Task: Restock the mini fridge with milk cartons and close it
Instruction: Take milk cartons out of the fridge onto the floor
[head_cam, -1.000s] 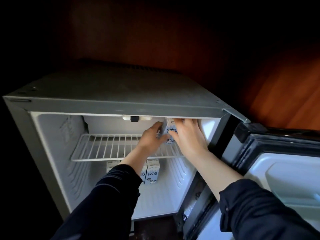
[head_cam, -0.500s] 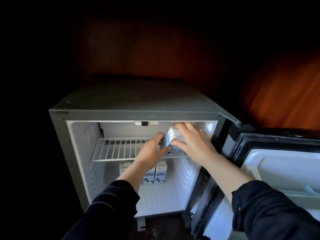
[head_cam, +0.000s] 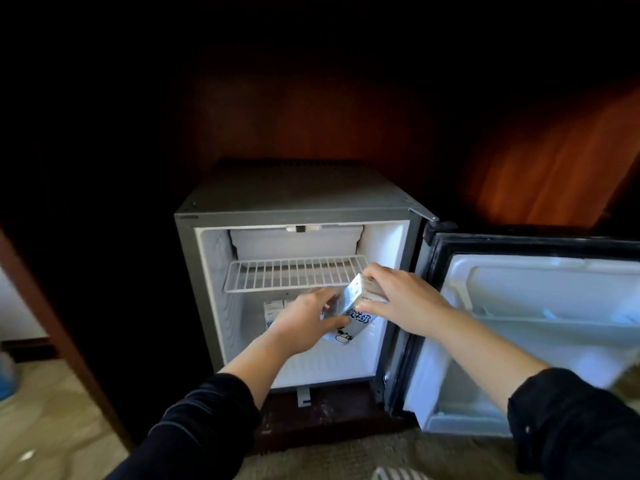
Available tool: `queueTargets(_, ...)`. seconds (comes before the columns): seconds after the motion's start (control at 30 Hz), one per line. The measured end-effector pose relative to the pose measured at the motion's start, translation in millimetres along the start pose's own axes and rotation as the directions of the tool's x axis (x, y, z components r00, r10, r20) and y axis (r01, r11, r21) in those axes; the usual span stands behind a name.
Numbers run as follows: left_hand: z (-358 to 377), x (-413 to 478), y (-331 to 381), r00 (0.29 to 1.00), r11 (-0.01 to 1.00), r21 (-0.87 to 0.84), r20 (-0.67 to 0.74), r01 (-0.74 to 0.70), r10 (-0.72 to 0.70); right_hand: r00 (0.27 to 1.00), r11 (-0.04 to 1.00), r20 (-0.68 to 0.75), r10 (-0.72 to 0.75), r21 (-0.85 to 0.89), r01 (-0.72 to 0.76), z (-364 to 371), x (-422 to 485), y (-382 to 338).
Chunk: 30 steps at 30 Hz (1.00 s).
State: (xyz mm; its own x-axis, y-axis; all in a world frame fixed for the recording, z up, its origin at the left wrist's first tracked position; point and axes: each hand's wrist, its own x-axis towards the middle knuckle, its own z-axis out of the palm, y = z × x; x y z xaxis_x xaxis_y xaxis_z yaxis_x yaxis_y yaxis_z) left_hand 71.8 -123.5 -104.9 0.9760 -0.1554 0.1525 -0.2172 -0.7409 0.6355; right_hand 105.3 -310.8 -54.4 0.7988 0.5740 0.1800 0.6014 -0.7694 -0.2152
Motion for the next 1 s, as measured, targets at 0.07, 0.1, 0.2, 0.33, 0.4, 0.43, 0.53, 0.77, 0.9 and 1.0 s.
queueTargets(0.07,2.2,-14.3,15.4,0.999,0.999,0.051,0.050,0.004,-0.007,0.999,1.000,0.035,0.011,0.001,-0.011,-6.7,-19.3,-3.2)
queueTargets(0.1,4.4,-21.3,23.4,0.997,0.997,0.081,0.078,0.003,-0.009,0.999,1.000,0.041,0.003,-0.011,-0.002,-9.6,-29.5,-3.8)
queueTargets(0.2,14.3,-41.2,49.0,0.989,0.995,0.100,0.146,-0.019,0.005,0.999,1.000,0.049,-0.012,-0.007,0.012,-19.1,-61.4,-2.8)
queueTargets(0.33,38.1,-59.1,82.7,0.976,0.995,0.089,0.218,-0.041,0.020,0.996,1.000,0.088,0.019,-0.025,-0.017,-28.0,-103.4,7.5)
queueTargets(0.4,58.0,-64.4,99.1,0.966,0.998,0.057,0.259,-0.035,0.019,0.992,0.996,0.113,0.062,-0.070,-0.054,-30.3,-125.1,16.0)
queueTargets(0.43,69.8,-66.1,106.5,0.960,0.999,0.046,0.278,-0.028,0.015,0.989,0.994,0.122,0.081,-0.081,-0.072,-30.3,-136.3,21.4)
queueTargets(0.53,108.9,-70.3,125.7,0.942,1.000,0.021,0.335,0.003,-0.010,0.979,0.990,0.155,0.136,-0.069,-0.126,-26.0,-170.9,40.7)
queueTargets(0.77,208.1,-87.5,158.9,0.888,0.988,-0.112,0.458,0.105,-0.043,0.908,0.945,0.264,0.326,-0.061,-0.322,17.1,-244.9,99.5)
queueTargets(0.9,260.4,-99.2,159.7,0.867,0.969,-0.153,0.489,0.196,-0.097,0.855,0.899,0.297,0.424,-0.026,-0.437,47.9,-275.9,128.4)
queueTargets(1.0,296.7,-108.0,156.5,0.821,0.967,-0.131,0.560,0.220,-0.111,0.806,0.862,0.335,0.487,-0.036,-0.506,70.3,-297.3,146.7)
